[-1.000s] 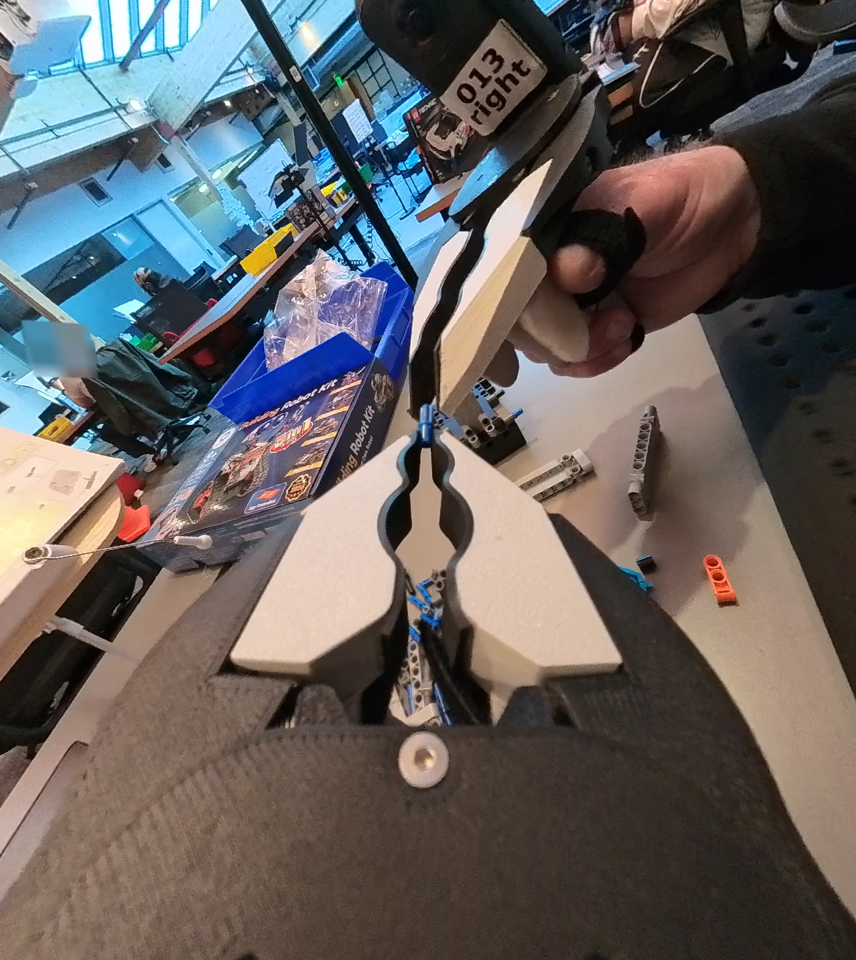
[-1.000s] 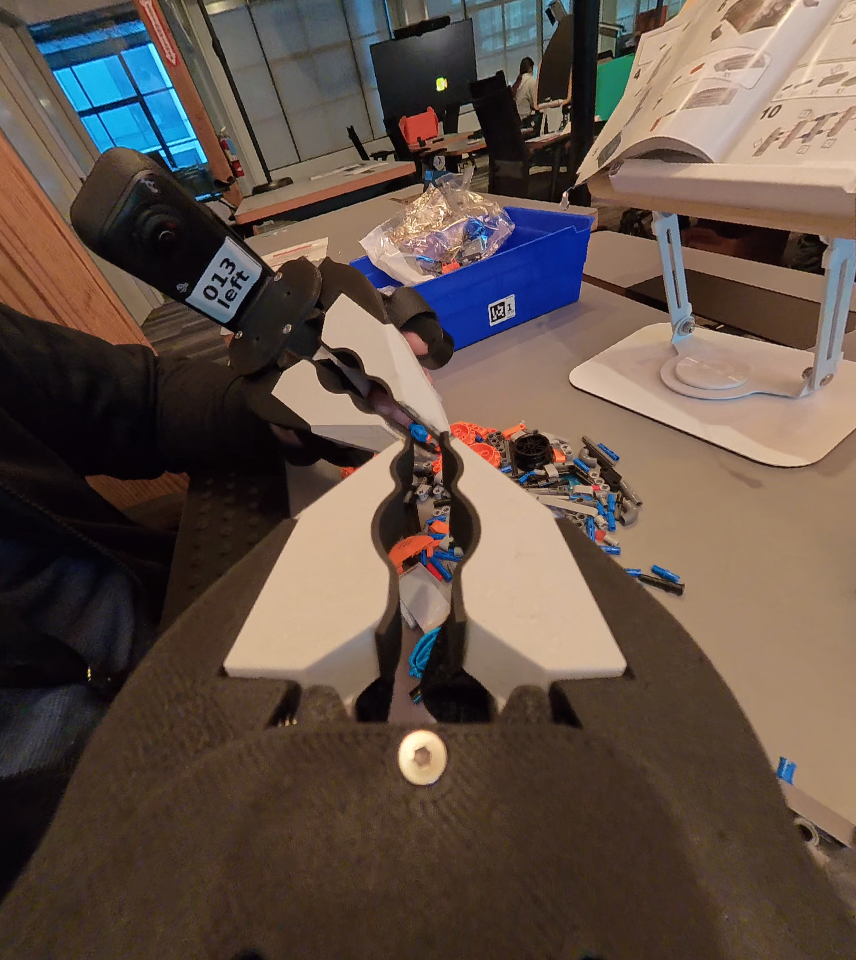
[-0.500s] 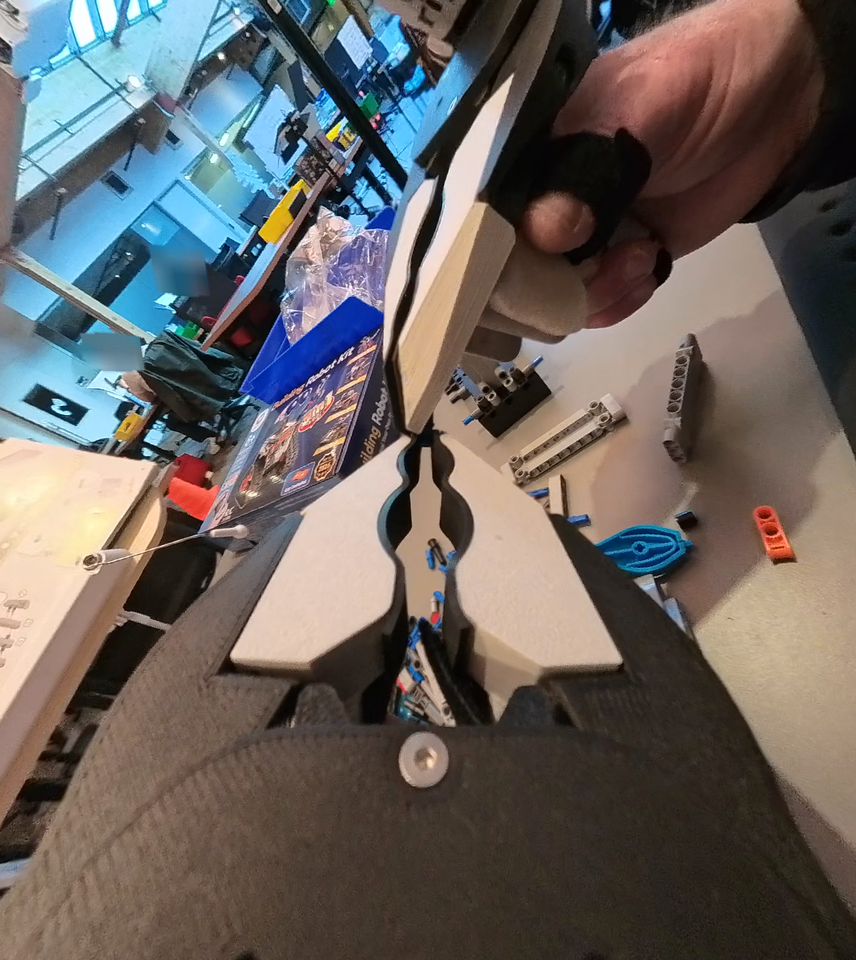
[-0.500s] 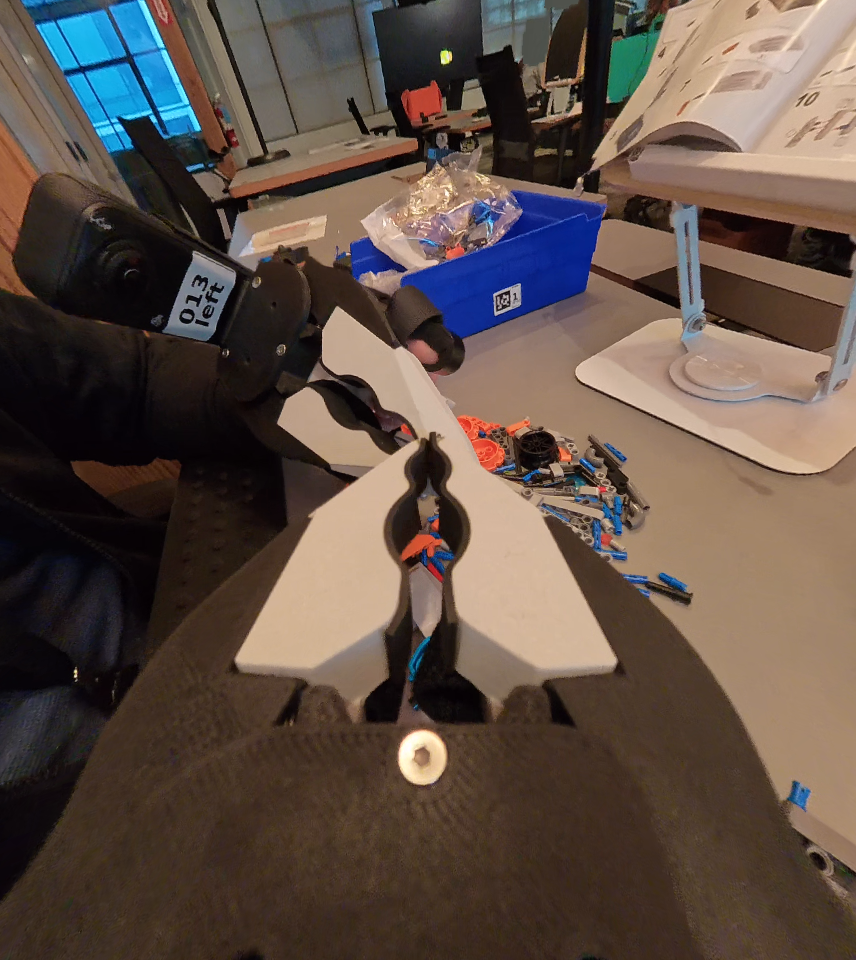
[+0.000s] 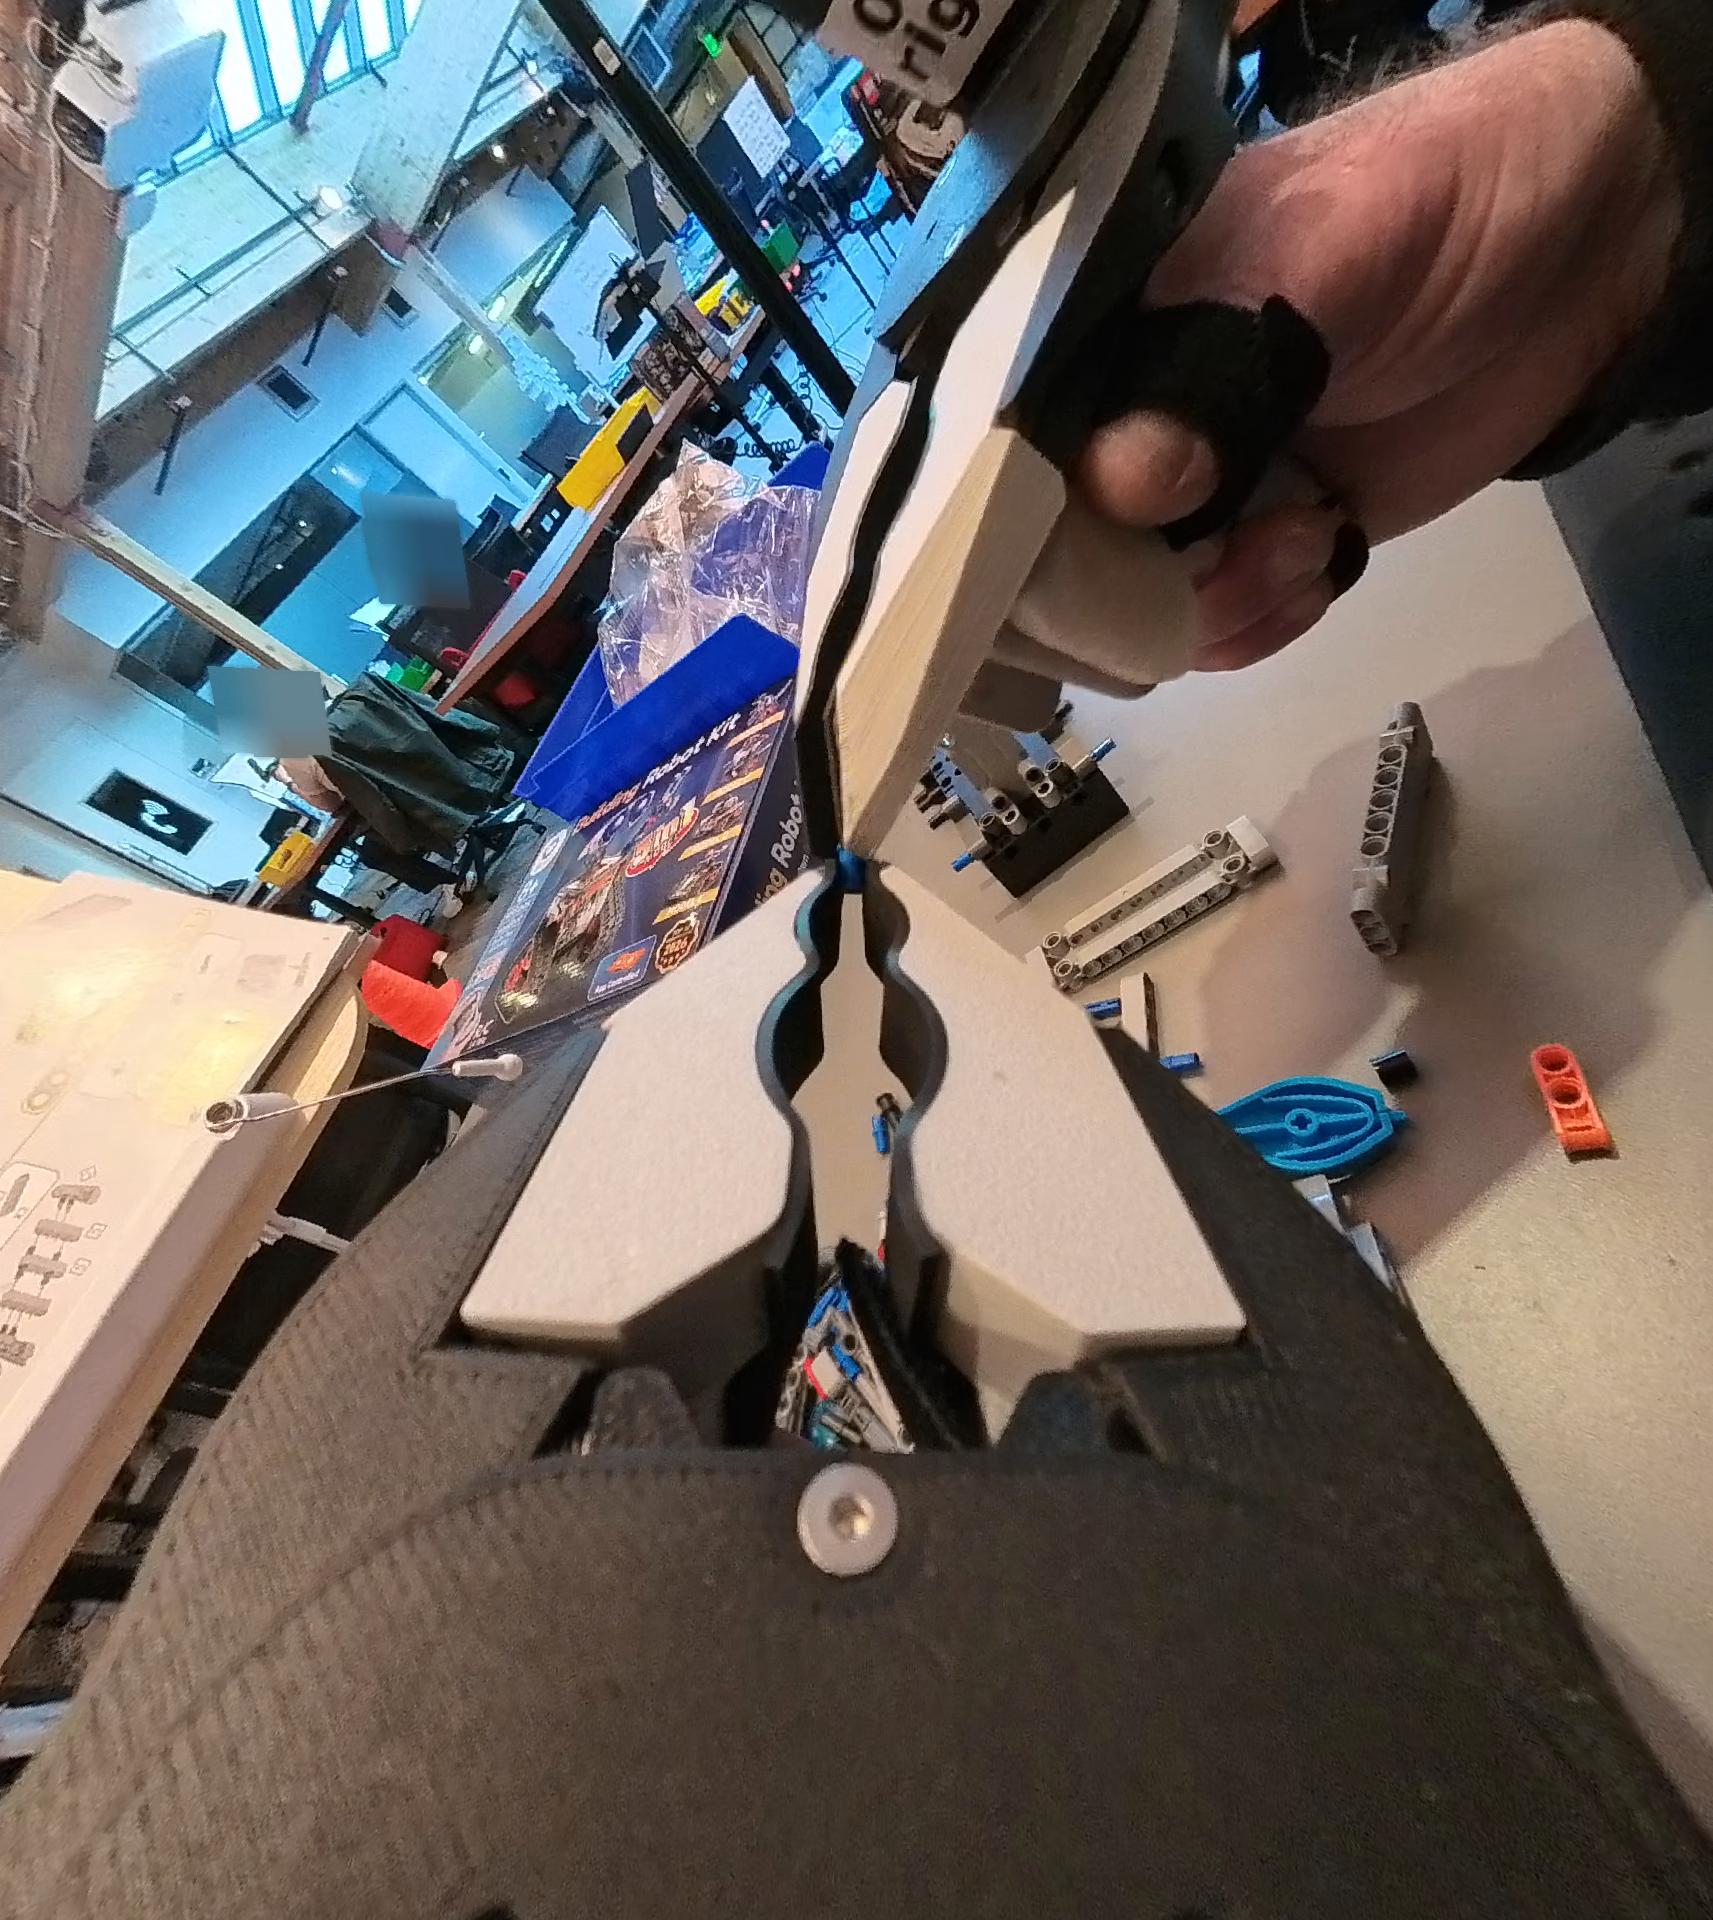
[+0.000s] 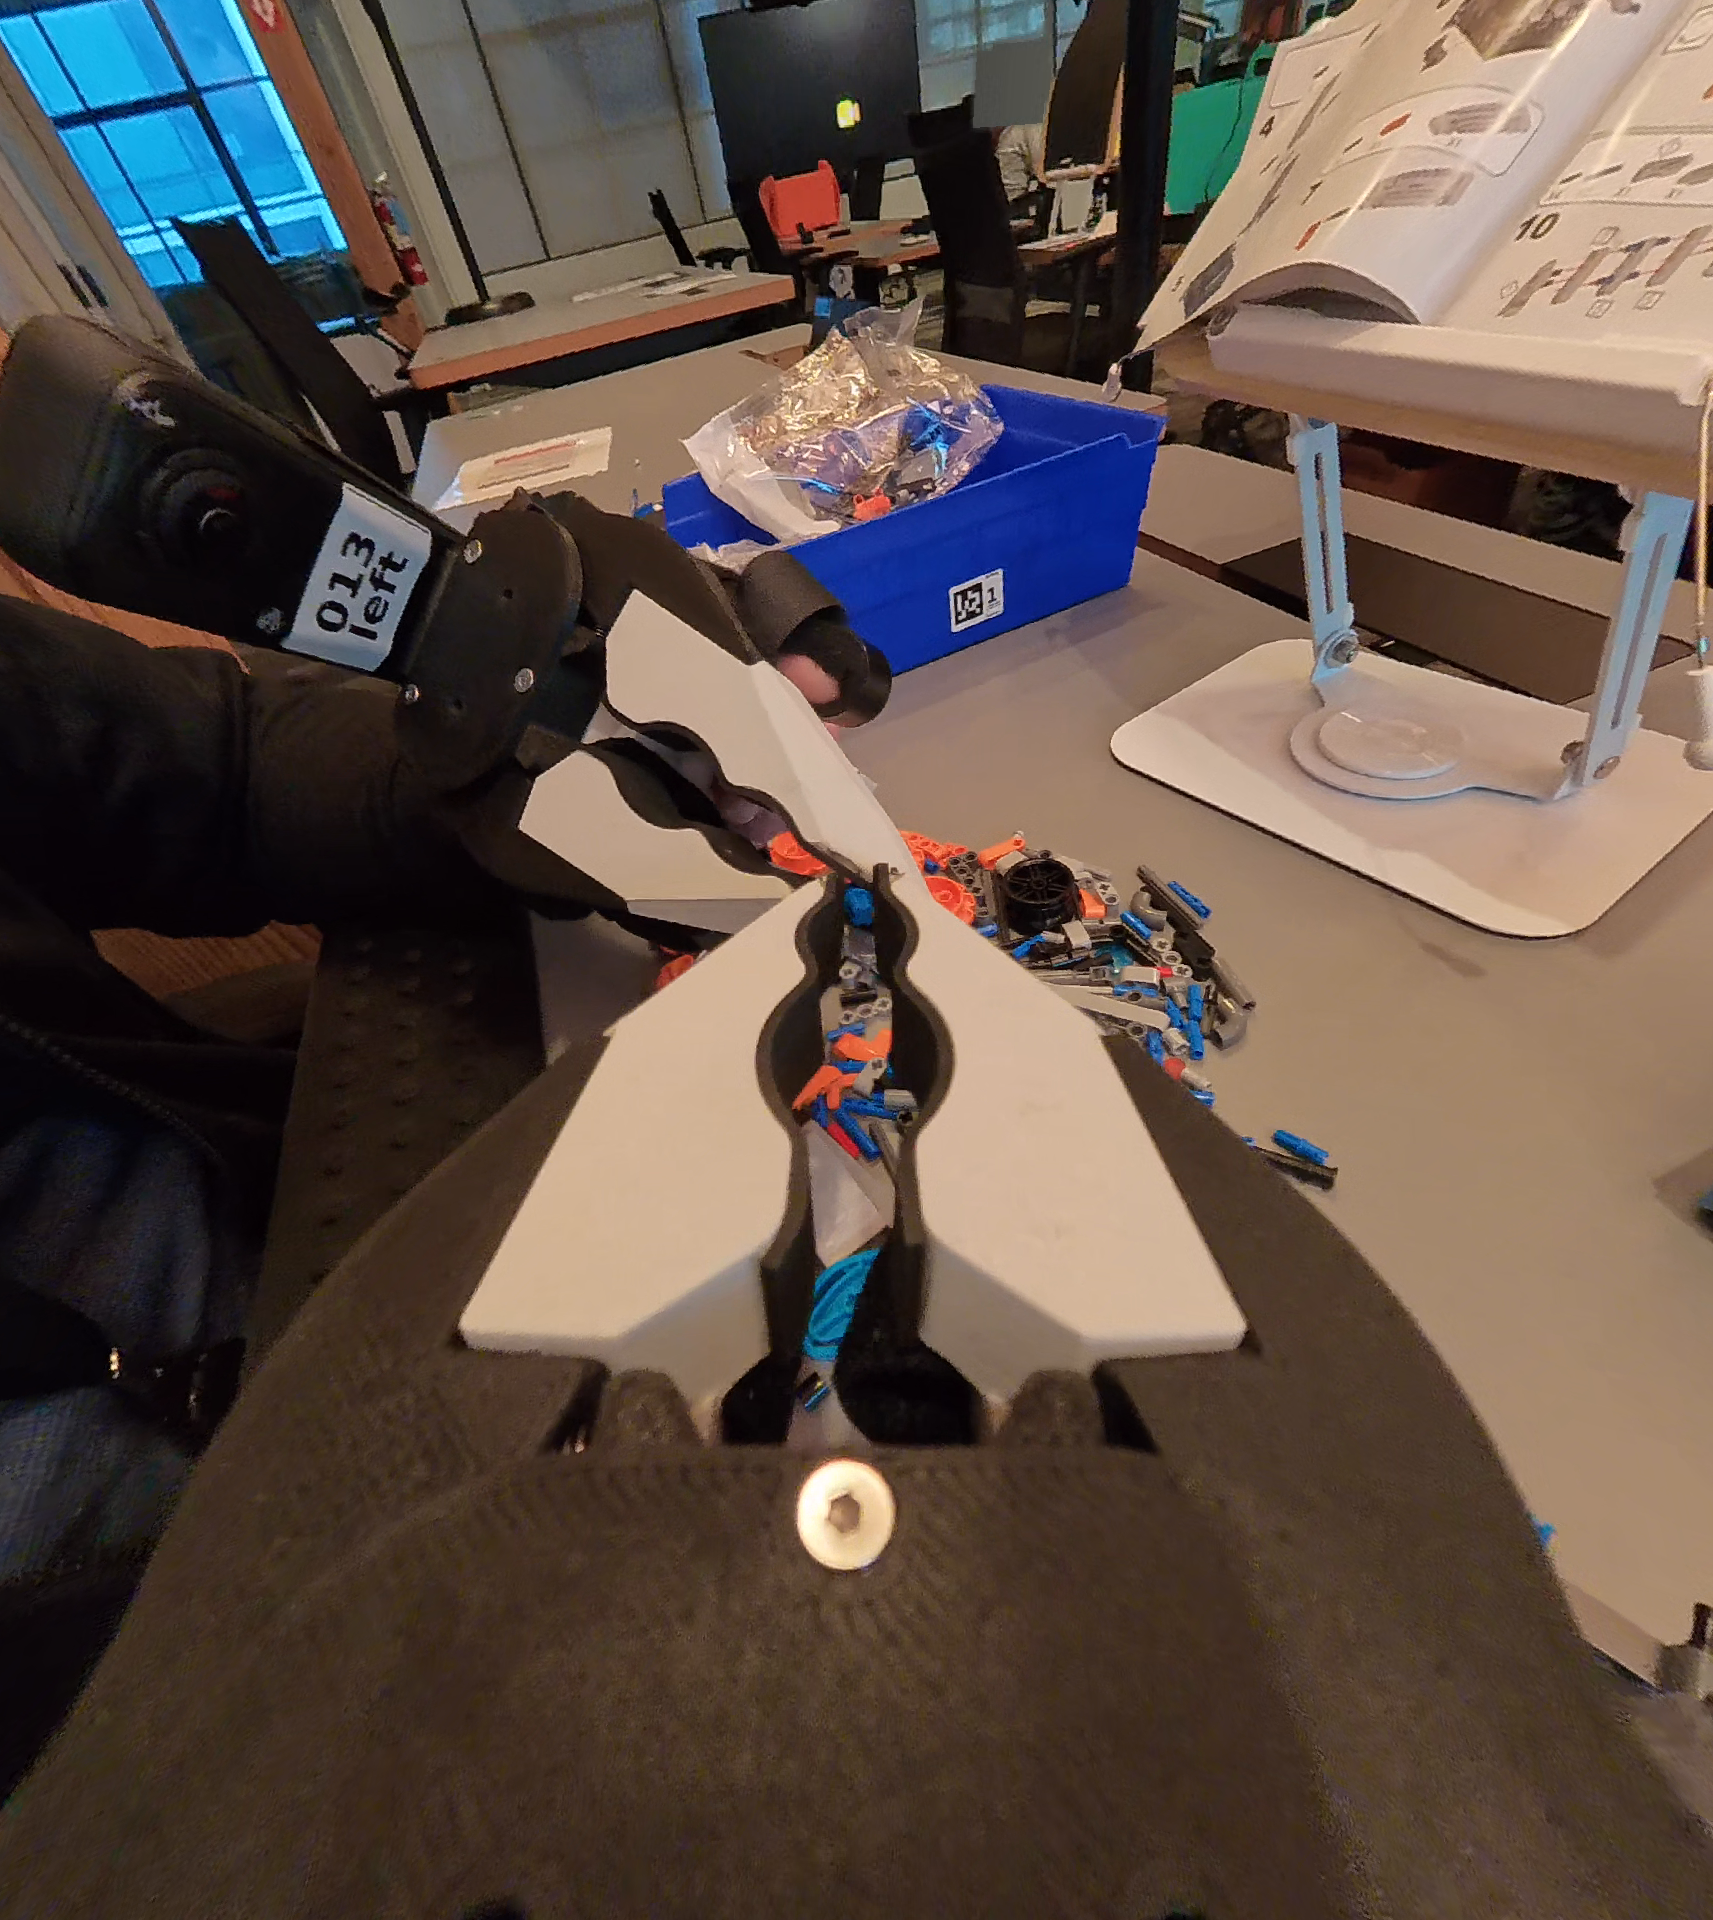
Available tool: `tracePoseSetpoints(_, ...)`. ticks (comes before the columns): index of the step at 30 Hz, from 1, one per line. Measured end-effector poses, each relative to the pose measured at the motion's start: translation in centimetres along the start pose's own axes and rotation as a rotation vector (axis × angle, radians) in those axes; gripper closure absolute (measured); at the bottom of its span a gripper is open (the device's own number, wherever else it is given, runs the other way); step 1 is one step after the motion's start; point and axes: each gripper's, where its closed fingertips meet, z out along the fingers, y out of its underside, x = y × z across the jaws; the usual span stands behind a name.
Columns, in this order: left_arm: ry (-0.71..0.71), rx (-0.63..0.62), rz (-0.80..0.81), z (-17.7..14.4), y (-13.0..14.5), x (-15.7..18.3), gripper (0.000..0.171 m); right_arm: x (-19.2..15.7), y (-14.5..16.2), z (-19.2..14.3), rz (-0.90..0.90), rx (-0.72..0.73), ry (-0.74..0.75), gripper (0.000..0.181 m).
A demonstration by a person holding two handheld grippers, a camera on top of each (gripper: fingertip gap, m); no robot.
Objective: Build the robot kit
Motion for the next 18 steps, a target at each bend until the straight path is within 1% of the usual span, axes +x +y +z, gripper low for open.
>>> tracePoseSetpoints(8, 0.004, -0.009, -0.006, 0.11, 0.25, 0.03, 0.17, 0.12, 0.14, 0.07, -0.048, -0.017, 0.03, 0.178)
tracePoseSetpoints(18, 0.017, 0.004, -0.038, 0.16, 0.18, 0.06, 0.17, 0.11, 0.09, 0.01, -0.037, -0.004, 0.021, 0.179)
